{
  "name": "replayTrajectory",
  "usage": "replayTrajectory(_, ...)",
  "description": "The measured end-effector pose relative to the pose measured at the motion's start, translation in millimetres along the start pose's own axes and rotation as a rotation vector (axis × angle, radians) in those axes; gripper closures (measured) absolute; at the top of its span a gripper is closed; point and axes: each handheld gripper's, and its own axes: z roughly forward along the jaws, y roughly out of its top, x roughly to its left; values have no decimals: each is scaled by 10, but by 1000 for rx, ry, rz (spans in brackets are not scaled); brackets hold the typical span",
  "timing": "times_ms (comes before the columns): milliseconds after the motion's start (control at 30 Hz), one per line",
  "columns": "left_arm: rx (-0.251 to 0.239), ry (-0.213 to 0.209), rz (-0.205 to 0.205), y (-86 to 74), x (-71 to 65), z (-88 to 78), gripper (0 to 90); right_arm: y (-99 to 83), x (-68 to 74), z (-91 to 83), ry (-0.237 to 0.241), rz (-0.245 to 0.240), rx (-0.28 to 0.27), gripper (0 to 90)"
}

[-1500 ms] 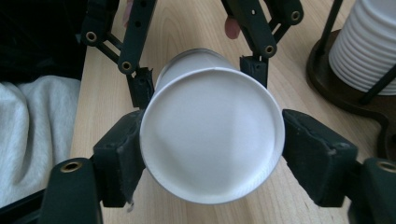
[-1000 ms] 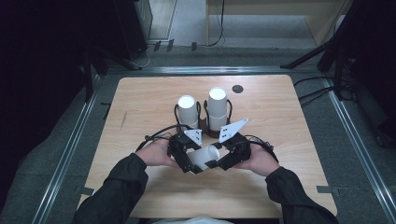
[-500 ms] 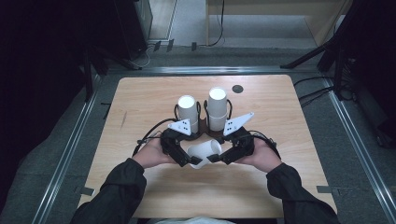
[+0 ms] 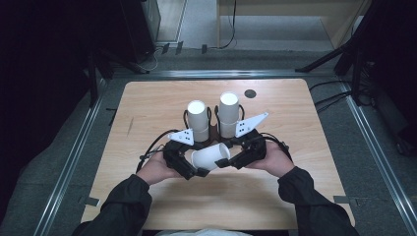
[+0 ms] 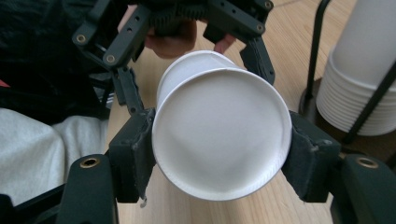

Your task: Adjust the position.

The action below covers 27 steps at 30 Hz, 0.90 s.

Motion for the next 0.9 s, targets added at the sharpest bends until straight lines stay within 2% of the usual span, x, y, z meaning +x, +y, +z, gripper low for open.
replayTrajectory(233, -55, -15, -24, -36, -19, -17, 13, 51, 12, -30, 29, -8, -49, 338)
replayTrajectory(467, -75, -16, -40, -50, 9, -25, 15, 56, -9, -112, 49, 11, -98, 338)
replayTrajectory(500, -90, -33, -40, -52, 14, -41, 48, 54, -13, -115, 51, 12, -100, 338)
replayTrajectory(533, -115, -54, -38, -55, 13, -64, 132, 52, -17, -114, 50, 12, -102, 338)
replayTrajectory(567, -118, -59, -35, -52, 13, -72, 165, 50, -24, -112, 58, 14, -101, 338)
replayTrajectory(667, -115, -64, -27, -54, 14, -93, 188, 56, -17, -112, 66, 20, -110, 340)
replayTrajectory(767, -86, -60, -25, -58, 22, -90, 203, 51, -18, -92, 64, 19, -98, 340)
replayTrajectory(833, -81, -36, -11, -56, 6, -93, 208, 44, -19, -78, 62, 18, -90, 337)
replayTrajectory(900, -72, -31, -11, -50, 2, -101, 208, 35, -25, -67, 62, 13, -91, 312)
